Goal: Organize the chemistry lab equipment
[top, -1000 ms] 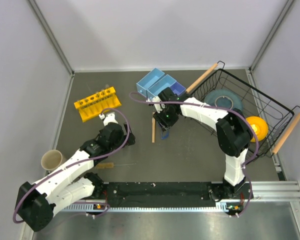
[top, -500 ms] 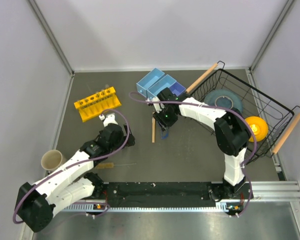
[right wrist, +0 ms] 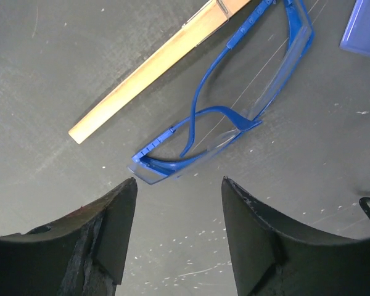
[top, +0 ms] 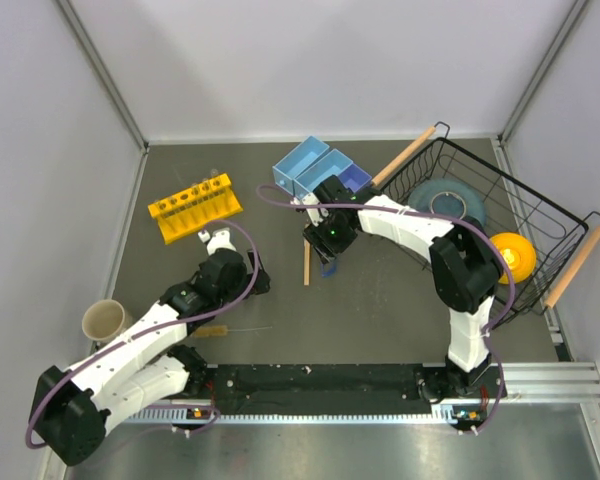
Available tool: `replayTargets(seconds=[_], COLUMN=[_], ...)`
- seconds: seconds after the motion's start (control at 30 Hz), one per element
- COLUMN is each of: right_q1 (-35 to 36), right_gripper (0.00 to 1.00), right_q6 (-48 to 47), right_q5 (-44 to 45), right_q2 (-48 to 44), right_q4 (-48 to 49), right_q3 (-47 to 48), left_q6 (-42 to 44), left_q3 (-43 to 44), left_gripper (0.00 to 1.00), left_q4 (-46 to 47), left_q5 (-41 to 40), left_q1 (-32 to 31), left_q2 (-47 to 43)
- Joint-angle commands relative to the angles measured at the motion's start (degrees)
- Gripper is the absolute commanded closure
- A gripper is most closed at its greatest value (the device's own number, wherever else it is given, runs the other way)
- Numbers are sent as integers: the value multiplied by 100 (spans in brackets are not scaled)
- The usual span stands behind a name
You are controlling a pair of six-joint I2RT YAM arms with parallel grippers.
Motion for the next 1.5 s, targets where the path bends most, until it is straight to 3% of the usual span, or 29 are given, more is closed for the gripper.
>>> replayTargets(seconds=[0.0,0.3,0.63,0.93,1.27,1.47], right_q1=[47,47,99,108,65,-58], right_gripper=[40,42,72,91,95,97], right_q6=[1,458,424,151,-104,-814], right_q5=[-95,159,660,1135,828,301], right_q2=[-395,202,185,-210,-764,-931], right_q4=[-1,7,69,113,104,87], right_q3=[198,365,269,154,514,944], left_q6=[7,-10,-19,-1,51,148], left_q3=[-49,-31,-22,-31,83,171], left_gripper=[1,1,1,1,1,1], left_q4=[210,158,140,96,-18,-150], left_q5=[46,37,28,11,-51,-174], left_q1=[-2,-2,-11,-11,-2,-2], left_q2=[-117,-144,-170,-284,-381,-469])
